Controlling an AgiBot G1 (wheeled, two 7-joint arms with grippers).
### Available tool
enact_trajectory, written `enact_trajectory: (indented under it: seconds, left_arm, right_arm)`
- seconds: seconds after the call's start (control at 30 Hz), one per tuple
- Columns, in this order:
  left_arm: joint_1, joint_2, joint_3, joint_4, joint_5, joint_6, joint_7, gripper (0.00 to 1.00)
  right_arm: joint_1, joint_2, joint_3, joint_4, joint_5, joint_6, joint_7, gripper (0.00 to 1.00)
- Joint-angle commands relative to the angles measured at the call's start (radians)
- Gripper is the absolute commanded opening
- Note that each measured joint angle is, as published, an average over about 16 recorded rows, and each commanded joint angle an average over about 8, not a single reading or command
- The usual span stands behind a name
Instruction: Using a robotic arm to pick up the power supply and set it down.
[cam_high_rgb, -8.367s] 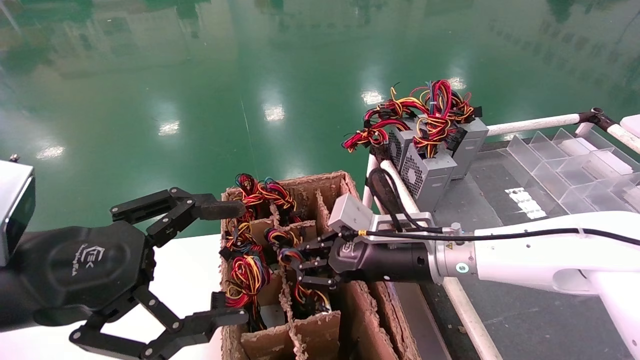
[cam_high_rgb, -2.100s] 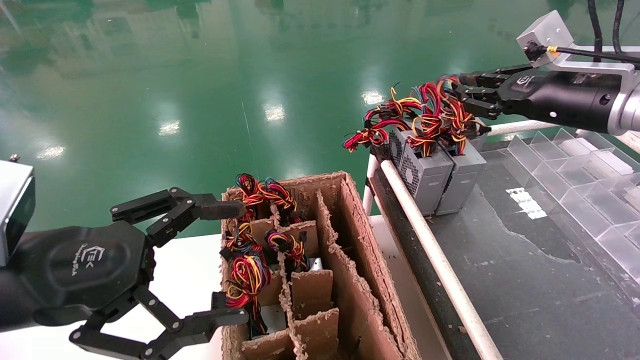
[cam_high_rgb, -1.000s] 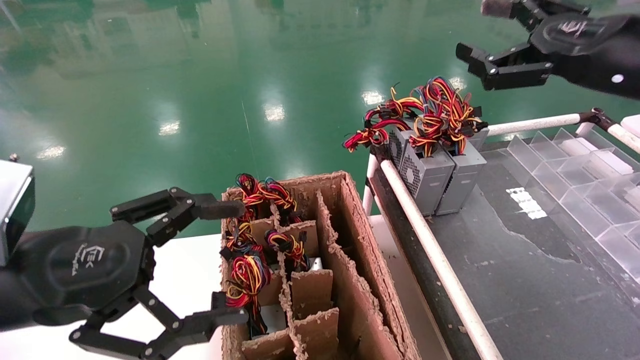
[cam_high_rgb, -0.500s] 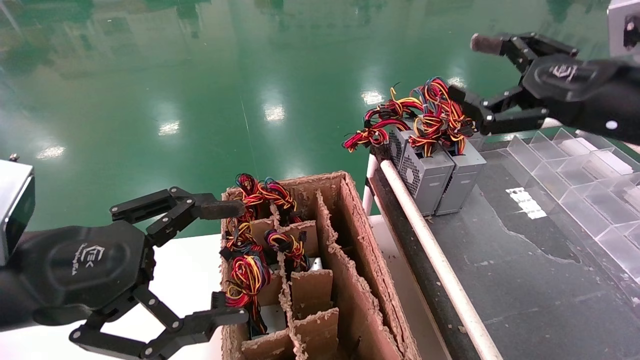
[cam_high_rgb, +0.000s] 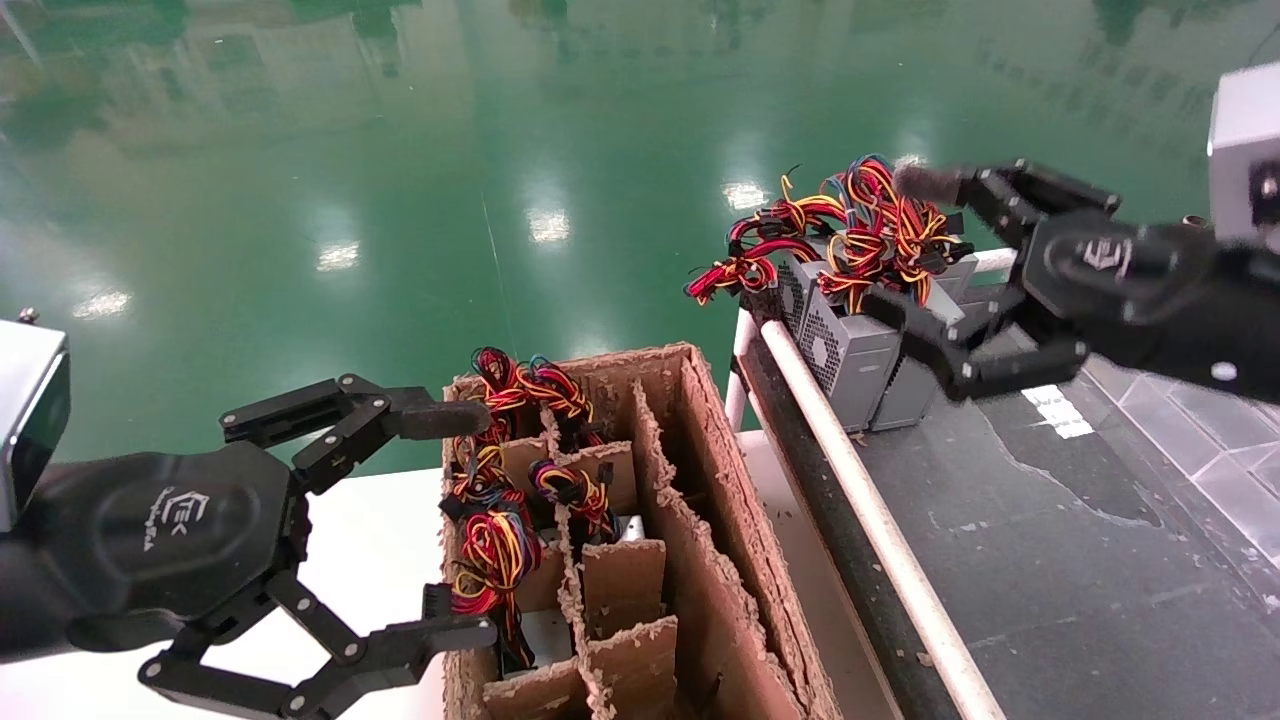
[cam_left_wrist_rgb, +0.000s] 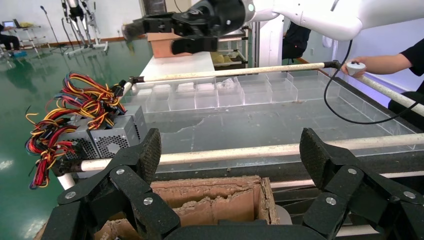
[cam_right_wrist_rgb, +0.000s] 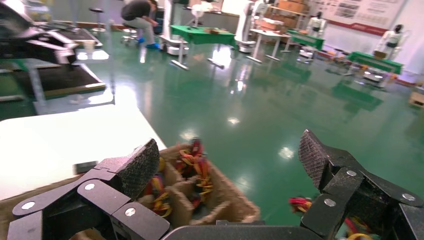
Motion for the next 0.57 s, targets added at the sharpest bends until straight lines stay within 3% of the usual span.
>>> enact_trajectory:
  seconds: [0.03, 0.57]
  left_arm:
    - [0.0, 0.0, 0.0, 0.0, 0.0, 0.0, 0.0, 1.0]
    - [0.0, 0.0, 0.0, 0.0, 0.0, 0.0, 0.0, 1.0]
  right_arm:
    - [-0.03, 0.011, 0.005, 0.042, 0.015, -0.003, 0.015, 1.0]
    - [-0.244, 0.089, 0.042, 0.344, 0.127, -0.024, 0.125, 1.0]
